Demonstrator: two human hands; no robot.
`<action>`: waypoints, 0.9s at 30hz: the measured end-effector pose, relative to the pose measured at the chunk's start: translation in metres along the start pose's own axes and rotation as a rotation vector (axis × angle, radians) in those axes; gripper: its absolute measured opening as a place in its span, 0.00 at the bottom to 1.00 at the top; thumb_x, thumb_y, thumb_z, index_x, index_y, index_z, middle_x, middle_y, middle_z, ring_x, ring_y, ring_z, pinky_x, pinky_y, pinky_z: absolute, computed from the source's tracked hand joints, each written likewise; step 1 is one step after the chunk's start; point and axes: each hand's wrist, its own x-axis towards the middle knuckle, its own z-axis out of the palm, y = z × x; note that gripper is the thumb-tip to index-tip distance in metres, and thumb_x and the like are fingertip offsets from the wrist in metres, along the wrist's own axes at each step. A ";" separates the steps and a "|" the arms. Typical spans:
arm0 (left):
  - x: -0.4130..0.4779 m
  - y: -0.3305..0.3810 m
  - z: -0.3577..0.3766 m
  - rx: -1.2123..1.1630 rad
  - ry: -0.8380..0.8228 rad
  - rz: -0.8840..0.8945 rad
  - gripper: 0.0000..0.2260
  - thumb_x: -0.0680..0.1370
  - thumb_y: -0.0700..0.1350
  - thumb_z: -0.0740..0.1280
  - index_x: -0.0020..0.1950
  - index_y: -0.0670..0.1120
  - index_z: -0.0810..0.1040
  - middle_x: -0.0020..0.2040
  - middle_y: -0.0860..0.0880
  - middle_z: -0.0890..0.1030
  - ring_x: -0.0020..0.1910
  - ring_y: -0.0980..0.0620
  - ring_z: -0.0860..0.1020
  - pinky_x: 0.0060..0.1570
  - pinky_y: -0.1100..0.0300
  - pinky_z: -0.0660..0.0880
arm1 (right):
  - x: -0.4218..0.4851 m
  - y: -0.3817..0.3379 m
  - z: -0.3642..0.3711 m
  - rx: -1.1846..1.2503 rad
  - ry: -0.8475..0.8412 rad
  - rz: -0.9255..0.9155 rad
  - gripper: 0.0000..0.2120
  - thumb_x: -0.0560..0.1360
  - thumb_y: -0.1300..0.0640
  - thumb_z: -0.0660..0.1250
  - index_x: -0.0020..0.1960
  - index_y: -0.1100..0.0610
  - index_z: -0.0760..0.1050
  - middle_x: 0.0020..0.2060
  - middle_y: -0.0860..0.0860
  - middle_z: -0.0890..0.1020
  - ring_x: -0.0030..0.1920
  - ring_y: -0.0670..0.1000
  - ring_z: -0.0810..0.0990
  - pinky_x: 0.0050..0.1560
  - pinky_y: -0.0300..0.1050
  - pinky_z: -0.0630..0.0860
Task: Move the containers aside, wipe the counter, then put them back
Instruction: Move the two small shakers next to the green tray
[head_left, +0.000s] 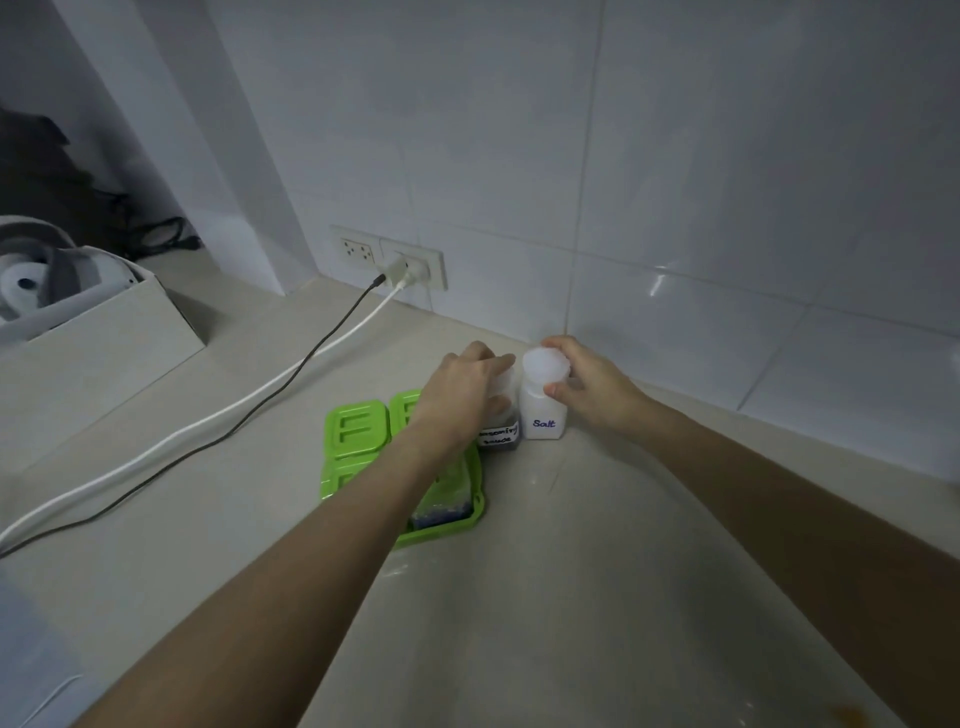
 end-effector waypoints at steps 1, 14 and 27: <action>0.001 -0.001 0.000 -0.003 0.008 -0.002 0.23 0.75 0.45 0.67 0.70 0.50 0.70 0.62 0.44 0.74 0.54 0.39 0.75 0.54 0.50 0.72 | 0.001 0.000 -0.001 -0.010 -0.013 -0.009 0.25 0.75 0.62 0.65 0.70 0.57 0.63 0.66 0.57 0.72 0.63 0.54 0.71 0.55 0.38 0.64; -0.001 0.056 -0.006 0.126 0.216 0.164 0.22 0.72 0.54 0.56 0.60 0.45 0.75 0.61 0.42 0.76 0.60 0.38 0.73 0.54 0.47 0.72 | -0.105 0.074 -0.093 -0.282 0.193 0.153 0.20 0.80 0.60 0.57 0.72 0.56 0.63 0.69 0.55 0.70 0.67 0.55 0.70 0.66 0.46 0.65; 0.028 0.342 0.113 -0.291 -0.121 0.548 0.23 0.74 0.47 0.68 0.67 0.44 0.69 0.66 0.43 0.69 0.64 0.42 0.69 0.63 0.54 0.67 | -0.299 0.210 -0.266 -0.742 0.260 0.602 0.30 0.71 0.58 0.66 0.72 0.58 0.62 0.67 0.61 0.69 0.67 0.61 0.66 0.65 0.53 0.65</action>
